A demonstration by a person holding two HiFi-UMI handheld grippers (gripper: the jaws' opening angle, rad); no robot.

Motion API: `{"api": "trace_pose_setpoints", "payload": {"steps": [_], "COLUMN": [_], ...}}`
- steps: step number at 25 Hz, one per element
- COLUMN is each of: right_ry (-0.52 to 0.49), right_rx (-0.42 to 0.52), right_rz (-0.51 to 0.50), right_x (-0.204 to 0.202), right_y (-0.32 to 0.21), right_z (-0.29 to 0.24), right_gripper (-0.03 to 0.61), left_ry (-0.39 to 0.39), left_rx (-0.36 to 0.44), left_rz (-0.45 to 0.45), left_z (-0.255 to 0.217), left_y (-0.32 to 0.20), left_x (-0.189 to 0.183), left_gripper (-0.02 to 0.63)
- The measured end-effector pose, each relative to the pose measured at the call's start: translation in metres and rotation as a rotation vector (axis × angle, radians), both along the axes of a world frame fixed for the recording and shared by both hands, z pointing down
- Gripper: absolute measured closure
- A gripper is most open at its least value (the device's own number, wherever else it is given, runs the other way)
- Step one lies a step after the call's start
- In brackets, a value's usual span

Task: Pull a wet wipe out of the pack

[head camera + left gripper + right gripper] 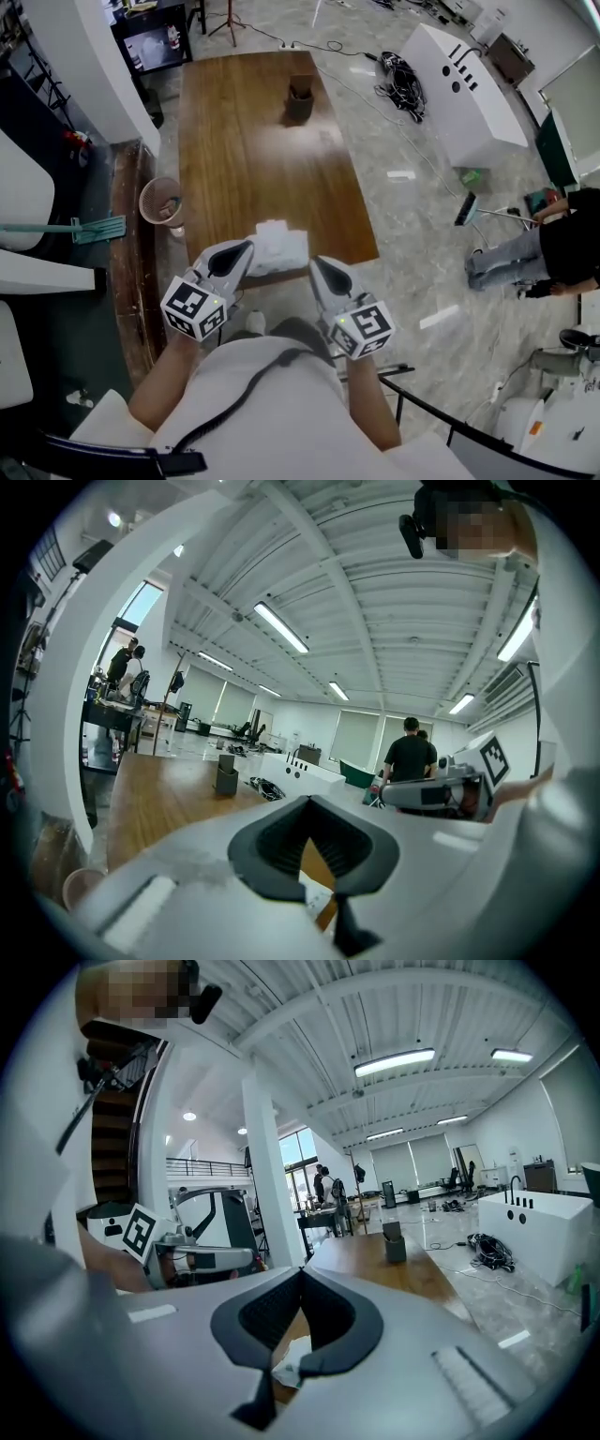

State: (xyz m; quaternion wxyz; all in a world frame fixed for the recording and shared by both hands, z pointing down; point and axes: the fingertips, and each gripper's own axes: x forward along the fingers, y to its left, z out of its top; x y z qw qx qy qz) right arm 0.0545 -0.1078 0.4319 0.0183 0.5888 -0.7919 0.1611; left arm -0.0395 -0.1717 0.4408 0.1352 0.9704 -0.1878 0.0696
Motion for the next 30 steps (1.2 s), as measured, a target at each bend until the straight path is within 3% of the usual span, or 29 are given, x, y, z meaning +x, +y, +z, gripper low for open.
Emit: {"api": "trace_pose_setpoints", "payload": {"steps": [9, 15, 30], "right_ry": [0.013, 0.125, 0.25], "right_rx": [-0.015, 0.012, -0.203], "right_rz": [-0.064, -0.148, -0.418], "right_x": [-0.005, -0.001, -0.013], "right_y": [-0.026, -0.047, -0.066], "right_z": [0.011, 0.046, 0.158], "right_gripper": [0.571, 0.571, 0.569], "left_ry": [-0.04, -0.088, -0.182], "left_rx": [0.002, 0.011, -0.075], "left_rz": [-0.043, -0.107, -0.178], "left_z": [0.014, 0.032, 0.096], "left_y": [-0.015, -0.021, -0.016], "left_x": [-0.004, -0.001, 0.028], "left_gripper": [0.611, 0.609, 0.609]}}
